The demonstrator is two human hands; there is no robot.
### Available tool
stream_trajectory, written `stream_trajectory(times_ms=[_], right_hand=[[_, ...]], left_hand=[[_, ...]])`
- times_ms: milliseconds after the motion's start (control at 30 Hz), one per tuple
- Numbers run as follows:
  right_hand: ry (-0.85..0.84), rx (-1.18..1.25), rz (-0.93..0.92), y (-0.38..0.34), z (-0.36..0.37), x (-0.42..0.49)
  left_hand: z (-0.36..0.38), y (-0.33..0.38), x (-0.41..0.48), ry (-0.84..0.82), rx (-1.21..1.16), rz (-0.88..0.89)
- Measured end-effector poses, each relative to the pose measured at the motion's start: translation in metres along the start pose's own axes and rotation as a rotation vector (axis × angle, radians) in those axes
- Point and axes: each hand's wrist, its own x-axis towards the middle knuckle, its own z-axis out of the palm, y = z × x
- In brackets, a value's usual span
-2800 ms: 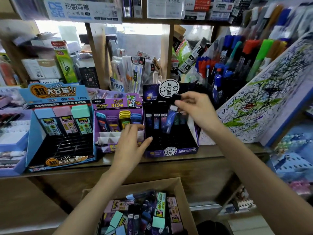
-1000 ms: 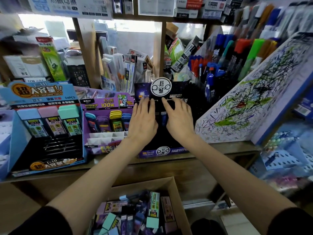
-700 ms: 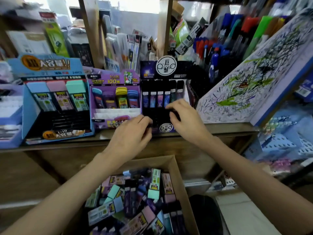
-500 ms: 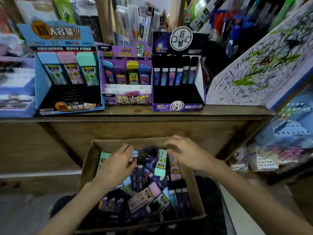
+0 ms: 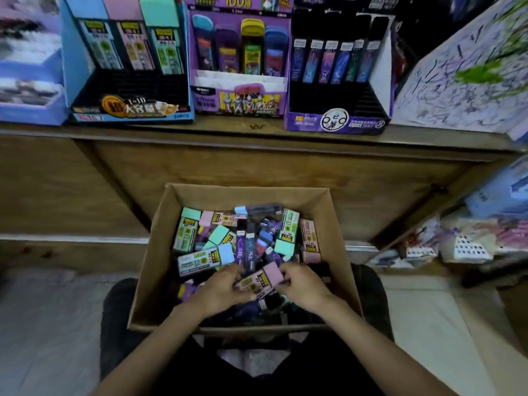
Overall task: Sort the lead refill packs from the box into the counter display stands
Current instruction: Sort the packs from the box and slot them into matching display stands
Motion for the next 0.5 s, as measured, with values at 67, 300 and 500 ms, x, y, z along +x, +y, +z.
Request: stream_trajectory(times_ms=[67,300,500], right_hand=[[0.051,-0.056,-0.031,-0.001,0.003,0.0],[0.073,0.329,-0.03,0.013,-0.001,-0.006],[0.152,-0.027,0.011,0.007,0.007,0.001]], left_hand=[[0.001,0.004,0.006,0.0,0.016,-0.025],[0.009,0.008,0.013,0.017,0.183,-0.026],[-0.007,0.004,0.005,0.258,-0.238,0.048]])
